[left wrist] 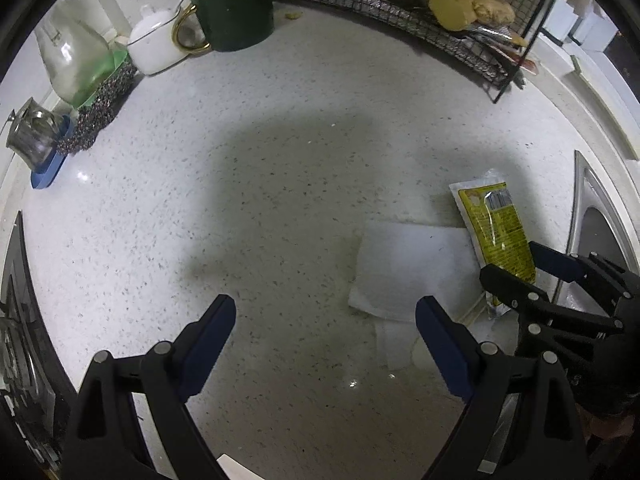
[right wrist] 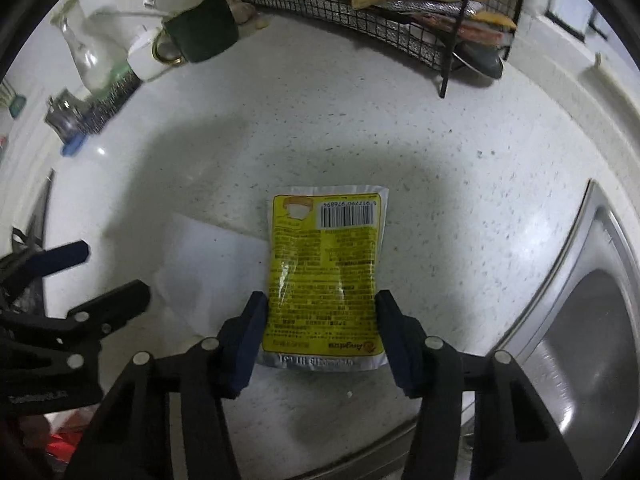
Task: Collect trash
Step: 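Grasp the white tissue with the left gripper while the right gripper holds the packet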
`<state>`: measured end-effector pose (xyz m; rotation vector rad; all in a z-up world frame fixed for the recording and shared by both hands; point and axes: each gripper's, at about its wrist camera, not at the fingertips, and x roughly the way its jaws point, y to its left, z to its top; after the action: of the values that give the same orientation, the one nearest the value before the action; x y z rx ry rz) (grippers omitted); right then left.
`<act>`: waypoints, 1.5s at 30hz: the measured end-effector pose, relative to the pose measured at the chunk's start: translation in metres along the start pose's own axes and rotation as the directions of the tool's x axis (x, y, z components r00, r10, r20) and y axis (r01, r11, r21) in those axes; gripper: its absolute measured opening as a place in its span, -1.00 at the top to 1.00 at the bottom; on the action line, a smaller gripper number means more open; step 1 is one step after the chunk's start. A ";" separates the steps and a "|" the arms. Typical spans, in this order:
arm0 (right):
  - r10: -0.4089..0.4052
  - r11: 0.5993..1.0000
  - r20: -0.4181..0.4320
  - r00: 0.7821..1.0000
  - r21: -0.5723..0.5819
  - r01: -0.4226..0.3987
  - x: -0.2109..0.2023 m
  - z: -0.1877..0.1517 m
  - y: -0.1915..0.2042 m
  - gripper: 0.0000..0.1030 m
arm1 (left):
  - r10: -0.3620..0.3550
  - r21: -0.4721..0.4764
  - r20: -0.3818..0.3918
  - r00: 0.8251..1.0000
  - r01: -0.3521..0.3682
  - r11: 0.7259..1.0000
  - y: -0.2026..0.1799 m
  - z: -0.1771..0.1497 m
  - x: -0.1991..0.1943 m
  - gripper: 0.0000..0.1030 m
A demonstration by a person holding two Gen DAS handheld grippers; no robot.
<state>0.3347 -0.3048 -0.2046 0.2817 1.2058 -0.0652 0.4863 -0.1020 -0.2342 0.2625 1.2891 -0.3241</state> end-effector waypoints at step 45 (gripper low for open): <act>0.017 0.998 0.040 0.999 0.067 -0.020 -0.010 -0.012 -0.025 -0.01 | -0.129 0.116 -0.032 0.991 0.132 0.985 -0.087 0.014 0.040 0.94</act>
<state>0.3154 -0.3268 -0.2041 0.3489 1.1633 -0.0945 0.4755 -0.1915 -0.2703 0.2834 1.3155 -0.5109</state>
